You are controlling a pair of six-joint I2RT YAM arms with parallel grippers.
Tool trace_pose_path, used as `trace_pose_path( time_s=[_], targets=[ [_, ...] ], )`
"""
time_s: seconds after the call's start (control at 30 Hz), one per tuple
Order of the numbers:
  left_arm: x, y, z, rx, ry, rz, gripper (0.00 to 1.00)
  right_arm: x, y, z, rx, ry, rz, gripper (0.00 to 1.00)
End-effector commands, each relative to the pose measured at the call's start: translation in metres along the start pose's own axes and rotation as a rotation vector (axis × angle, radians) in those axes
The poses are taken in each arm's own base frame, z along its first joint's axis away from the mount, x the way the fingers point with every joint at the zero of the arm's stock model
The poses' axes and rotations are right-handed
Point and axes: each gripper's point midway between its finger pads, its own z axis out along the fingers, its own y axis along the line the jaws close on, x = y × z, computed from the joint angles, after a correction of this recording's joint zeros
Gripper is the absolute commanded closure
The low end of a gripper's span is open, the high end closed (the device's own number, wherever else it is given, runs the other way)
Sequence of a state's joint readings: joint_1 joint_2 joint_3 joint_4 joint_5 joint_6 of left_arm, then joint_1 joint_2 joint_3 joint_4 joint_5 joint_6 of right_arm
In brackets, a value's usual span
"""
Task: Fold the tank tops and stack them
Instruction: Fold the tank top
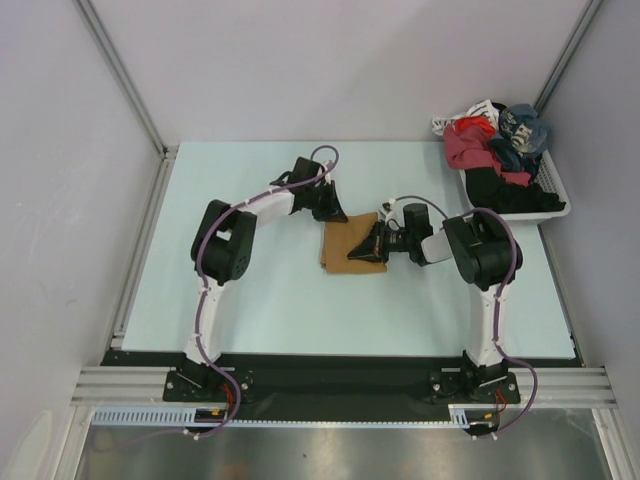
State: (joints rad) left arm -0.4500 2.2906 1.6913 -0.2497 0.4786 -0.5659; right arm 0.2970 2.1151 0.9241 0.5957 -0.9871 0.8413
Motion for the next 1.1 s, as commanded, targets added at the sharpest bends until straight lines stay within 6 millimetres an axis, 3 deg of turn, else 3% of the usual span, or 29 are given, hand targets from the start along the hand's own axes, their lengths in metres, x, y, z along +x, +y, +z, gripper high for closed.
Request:
trace_pose_path(
  time_s=[0.0,0.07,0.1,0.13,0.2,0.33,0.47,0.6,0.63,0.73,0.77,0.8,0.93,1.07],
  targets=[
    [-0.040,-0.019,-0.024,-0.002,-0.103,0.086,0.95,-0.001,-0.002,-0.005,0.049,-0.007,-0.012,1.00],
    [-0.042,-0.023,-0.037,-0.017,-0.123,0.111,0.88,-0.008,0.009,-0.009,0.076,-0.021,-0.050,0.97],
    [-0.051,-0.040,-0.058,0.001,-0.166,0.138,0.81,-0.017,0.020,-0.014,0.104,-0.040,-0.089,0.95],
    [-0.042,-0.036,-0.062,-0.011,-0.160,0.132,0.78,-0.022,0.028,-0.016,0.109,-0.051,-0.110,0.95],
    [-0.047,-0.055,-0.089,0.023,-0.222,0.160,0.74,-0.035,0.045,-0.021,0.119,-0.073,-0.141,0.94],
    [-0.012,-0.052,-0.106,0.050,-0.209,0.128,0.72,-0.057,0.057,-0.024,0.121,-0.097,-0.160,0.95],
    [0.022,-0.053,-0.108,0.111,-0.198,0.116,0.74,-0.072,0.057,-0.023,0.112,-0.104,-0.140,0.95],
    [0.059,-0.046,-0.095,0.133,-0.150,0.092,0.75,-0.094,0.042,-0.023,0.130,-0.128,-0.101,0.96],
    [0.071,-0.043,-0.089,0.125,-0.121,0.076,0.75,-0.096,0.029,-0.018,0.137,-0.118,-0.076,0.96],
    [0.091,-0.027,-0.069,0.102,-0.066,0.028,0.76,-0.107,0.016,-0.011,0.146,-0.115,-0.054,0.97],
    [0.095,-0.022,-0.065,0.091,-0.055,0.016,0.77,-0.107,-0.001,-0.007,0.165,-0.106,-0.024,0.97],
    [0.101,-0.009,-0.055,0.056,-0.036,-0.004,0.78,-0.109,-0.005,-0.006,0.177,-0.107,-0.014,0.97],
    [0.100,0.012,-0.056,-0.026,-0.046,-0.022,0.80,-0.109,-0.033,-0.015,0.242,-0.124,0.067,0.95],
    [0.087,0.007,-0.075,-0.064,-0.100,0.018,0.78,-0.113,-0.024,-0.029,0.241,-0.152,0.042,0.80]
  ],
)
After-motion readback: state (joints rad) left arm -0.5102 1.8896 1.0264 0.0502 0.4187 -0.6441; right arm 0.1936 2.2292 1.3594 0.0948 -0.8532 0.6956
